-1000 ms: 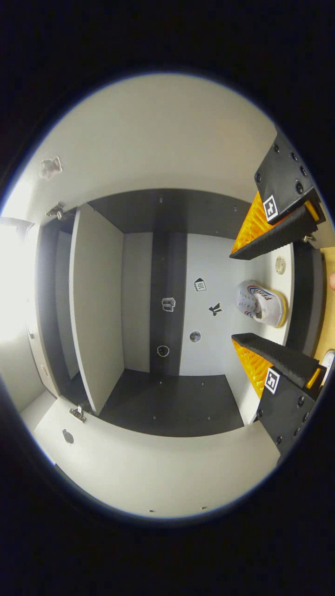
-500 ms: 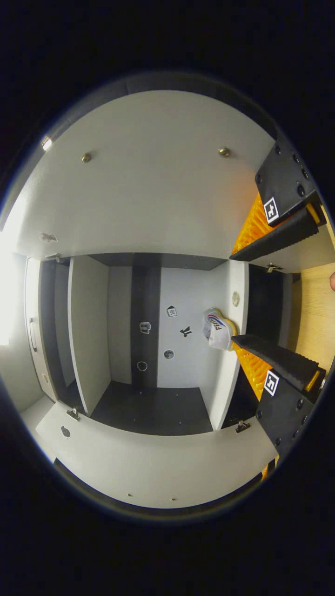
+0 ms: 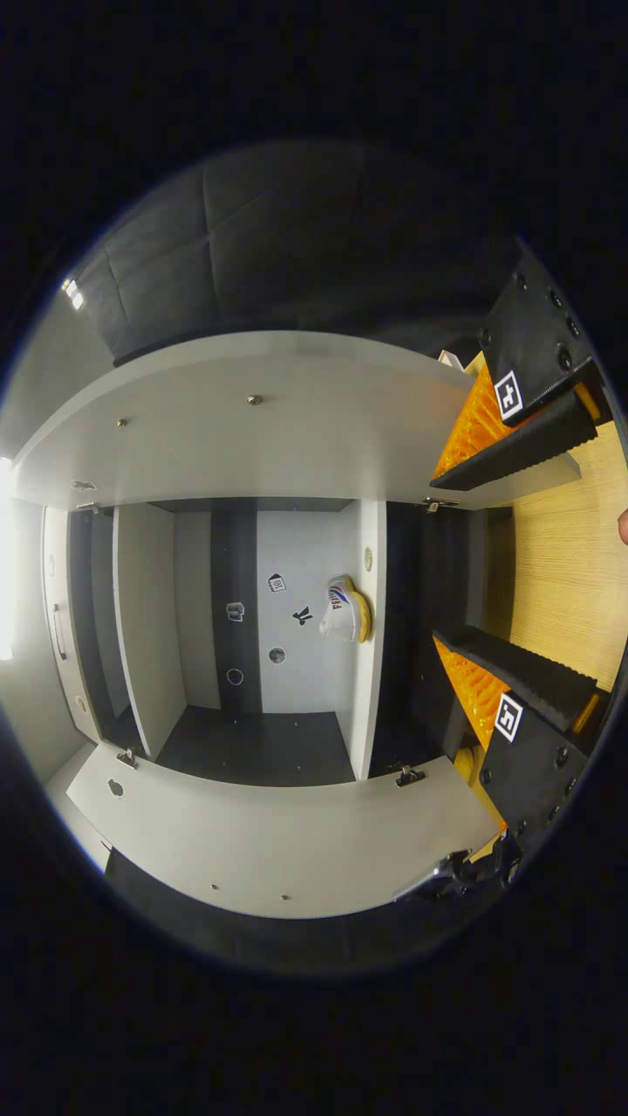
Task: Grab one shoe with the right hand and put it into the shoe cabinet, grab the other shoe with the left hand and put it into the shoe cabinet; then close the right door with the right hand and the left door with the left hand.
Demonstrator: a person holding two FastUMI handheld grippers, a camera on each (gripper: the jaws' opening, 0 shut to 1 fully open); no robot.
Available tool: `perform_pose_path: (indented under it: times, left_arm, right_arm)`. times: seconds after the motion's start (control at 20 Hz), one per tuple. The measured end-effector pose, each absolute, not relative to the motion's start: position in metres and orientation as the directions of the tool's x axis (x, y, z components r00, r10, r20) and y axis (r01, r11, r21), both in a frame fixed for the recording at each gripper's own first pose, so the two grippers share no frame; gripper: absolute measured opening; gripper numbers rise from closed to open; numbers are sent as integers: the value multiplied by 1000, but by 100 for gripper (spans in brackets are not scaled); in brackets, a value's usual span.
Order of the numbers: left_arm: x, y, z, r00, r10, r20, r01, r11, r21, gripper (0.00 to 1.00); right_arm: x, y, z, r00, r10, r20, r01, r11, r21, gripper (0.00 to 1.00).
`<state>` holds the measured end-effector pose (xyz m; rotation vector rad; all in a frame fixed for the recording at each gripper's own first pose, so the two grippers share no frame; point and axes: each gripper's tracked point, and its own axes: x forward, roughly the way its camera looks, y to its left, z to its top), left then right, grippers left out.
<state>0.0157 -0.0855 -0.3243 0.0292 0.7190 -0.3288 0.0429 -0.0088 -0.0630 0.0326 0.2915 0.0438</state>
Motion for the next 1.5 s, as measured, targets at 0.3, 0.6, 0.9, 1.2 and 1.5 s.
perform_pose_path:
  times: [0.3,0.6,0.9,1.2,1.5]
  left_arm:
    - [14,-89,-364,644,-268,-717,306,949,-80,95]
    - [13,-78,-396,582,-214,-785,257,964,-72,88]
    - [-3,-87,-415,511,-236,-827,214,966,-143,57]
    - [2,-93,-412,526,-220,-822,177,973,-148,7]
    - [14,-88,-395,601,-190,-776,151,981,-124,1]
  right_arm:
    - [11,-15,-79,947,46,-319,-37,999,36,97]
    - [-3,-30,-86,939,30,-344,-22,999,26,98]
    - [-7,-53,-93,932,-2,-364,15,999,30,98]
    - [-12,-86,-93,932,-44,-361,59,998,30,98]
    - [-15,-103,-86,938,-54,-342,61,998,9,96]
